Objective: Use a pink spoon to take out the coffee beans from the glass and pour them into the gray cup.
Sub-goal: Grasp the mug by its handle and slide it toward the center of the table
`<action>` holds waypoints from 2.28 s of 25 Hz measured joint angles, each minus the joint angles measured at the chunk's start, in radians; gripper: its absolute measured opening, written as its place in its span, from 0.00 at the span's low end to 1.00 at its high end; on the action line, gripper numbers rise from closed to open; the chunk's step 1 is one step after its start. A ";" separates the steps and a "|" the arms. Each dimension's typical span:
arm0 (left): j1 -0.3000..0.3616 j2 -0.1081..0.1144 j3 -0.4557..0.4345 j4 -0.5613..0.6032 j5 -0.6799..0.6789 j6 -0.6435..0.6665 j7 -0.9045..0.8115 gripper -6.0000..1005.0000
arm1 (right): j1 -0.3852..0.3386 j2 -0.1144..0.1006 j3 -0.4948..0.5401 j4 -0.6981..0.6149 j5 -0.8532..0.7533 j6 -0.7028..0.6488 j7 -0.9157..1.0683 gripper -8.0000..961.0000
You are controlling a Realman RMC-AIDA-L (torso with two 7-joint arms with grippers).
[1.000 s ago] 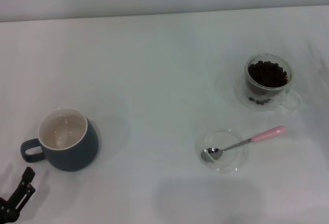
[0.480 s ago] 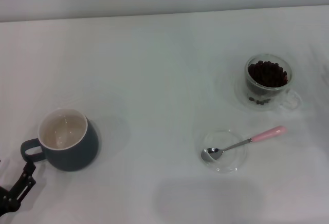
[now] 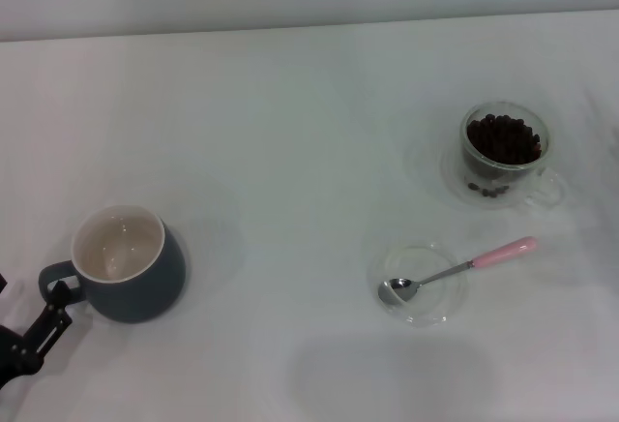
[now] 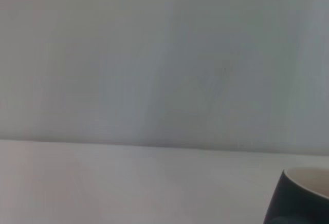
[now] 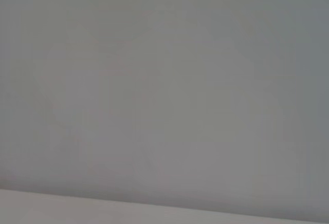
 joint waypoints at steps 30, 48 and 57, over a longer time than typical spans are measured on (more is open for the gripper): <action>-0.073 -0.002 0.009 -0.012 -0.031 0.071 -0.024 0.51 | 0.009 0.000 0.009 -0.001 0.006 0.004 0.000 0.82; -0.035 -0.008 0.020 -0.026 -0.028 0.078 -0.059 0.48 | 0.018 0.000 0.010 -0.005 0.008 -0.032 -0.002 0.81; -0.044 -0.006 0.022 -0.031 -0.033 0.100 -0.083 0.35 | 0.019 0.000 0.009 -0.002 0.008 -0.045 -0.004 0.81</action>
